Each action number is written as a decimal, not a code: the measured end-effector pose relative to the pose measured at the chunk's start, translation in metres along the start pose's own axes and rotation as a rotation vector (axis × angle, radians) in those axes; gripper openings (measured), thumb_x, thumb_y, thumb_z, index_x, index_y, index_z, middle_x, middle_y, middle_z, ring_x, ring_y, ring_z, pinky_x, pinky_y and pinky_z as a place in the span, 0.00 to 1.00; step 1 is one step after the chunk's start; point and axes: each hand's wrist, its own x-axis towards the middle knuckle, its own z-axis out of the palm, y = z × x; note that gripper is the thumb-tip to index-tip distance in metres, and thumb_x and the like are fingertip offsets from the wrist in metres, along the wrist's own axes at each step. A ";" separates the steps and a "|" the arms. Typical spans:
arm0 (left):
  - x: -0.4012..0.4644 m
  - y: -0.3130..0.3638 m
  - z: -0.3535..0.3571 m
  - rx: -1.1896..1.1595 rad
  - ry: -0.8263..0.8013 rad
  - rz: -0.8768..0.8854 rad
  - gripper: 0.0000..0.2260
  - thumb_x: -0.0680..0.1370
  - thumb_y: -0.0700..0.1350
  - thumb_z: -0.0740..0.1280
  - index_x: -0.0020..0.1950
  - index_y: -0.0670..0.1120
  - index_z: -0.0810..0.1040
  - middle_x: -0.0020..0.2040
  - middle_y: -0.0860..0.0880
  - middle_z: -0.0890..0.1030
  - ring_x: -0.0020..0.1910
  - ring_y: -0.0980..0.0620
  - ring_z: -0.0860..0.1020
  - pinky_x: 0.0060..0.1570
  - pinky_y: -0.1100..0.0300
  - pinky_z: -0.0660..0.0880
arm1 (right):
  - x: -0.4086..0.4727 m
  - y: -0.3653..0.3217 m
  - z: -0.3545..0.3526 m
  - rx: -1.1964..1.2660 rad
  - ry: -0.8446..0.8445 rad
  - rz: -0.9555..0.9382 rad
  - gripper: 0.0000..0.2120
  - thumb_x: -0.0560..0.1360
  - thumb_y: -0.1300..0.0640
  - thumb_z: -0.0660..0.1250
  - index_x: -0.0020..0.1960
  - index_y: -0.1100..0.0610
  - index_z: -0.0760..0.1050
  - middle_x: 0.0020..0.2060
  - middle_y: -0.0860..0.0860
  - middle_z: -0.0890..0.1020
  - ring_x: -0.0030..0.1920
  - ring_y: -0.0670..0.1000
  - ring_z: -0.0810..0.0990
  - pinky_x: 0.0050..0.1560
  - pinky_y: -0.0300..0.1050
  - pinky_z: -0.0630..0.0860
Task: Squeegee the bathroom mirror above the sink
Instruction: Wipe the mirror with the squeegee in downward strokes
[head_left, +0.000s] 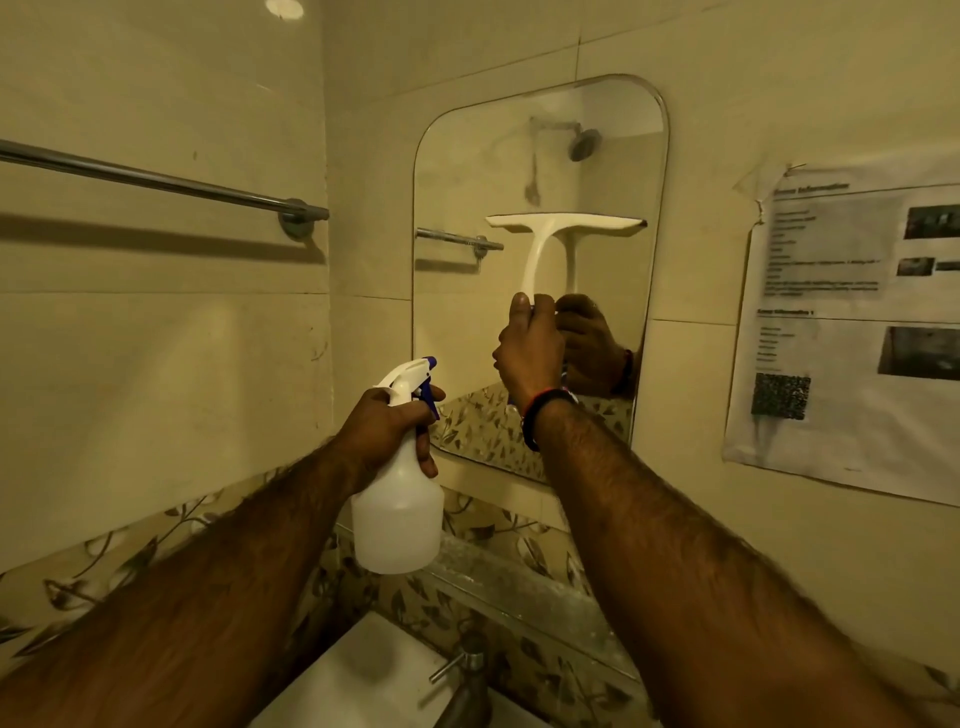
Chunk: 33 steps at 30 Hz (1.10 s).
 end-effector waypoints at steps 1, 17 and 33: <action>0.000 -0.001 0.000 0.010 -0.003 -0.006 0.14 0.70 0.38 0.65 0.53 0.50 0.80 0.43 0.22 0.75 0.22 0.40 0.76 0.32 0.45 0.80 | -0.004 0.004 0.001 -0.001 0.001 0.005 0.17 0.82 0.44 0.50 0.62 0.53 0.66 0.44 0.57 0.80 0.44 0.58 0.81 0.47 0.62 0.80; -0.004 -0.007 0.005 0.042 0.006 -0.069 0.14 0.76 0.34 0.62 0.60 0.39 0.77 0.26 0.40 0.75 0.23 0.41 0.76 0.31 0.51 0.79 | -0.100 0.098 0.015 0.114 -0.042 0.168 0.13 0.82 0.46 0.52 0.58 0.51 0.69 0.41 0.52 0.76 0.40 0.51 0.75 0.44 0.54 0.79; -0.012 -0.016 0.004 0.030 0.002 -0.074 0.12 0.76 0.34 0.62 0.59 0.40 0.78 0.25 0.41 0.76 0.22 0.42 0.76 0.29 0.51 0.79 | -0.158 0.139 0.017 0.066 -0.056 0.319 0.11 0.82 0.46 0.52 0.53 0.53 0.68 0.36 0.54 0.77 0.35 0.53 0.75 0.40 0.57 0.79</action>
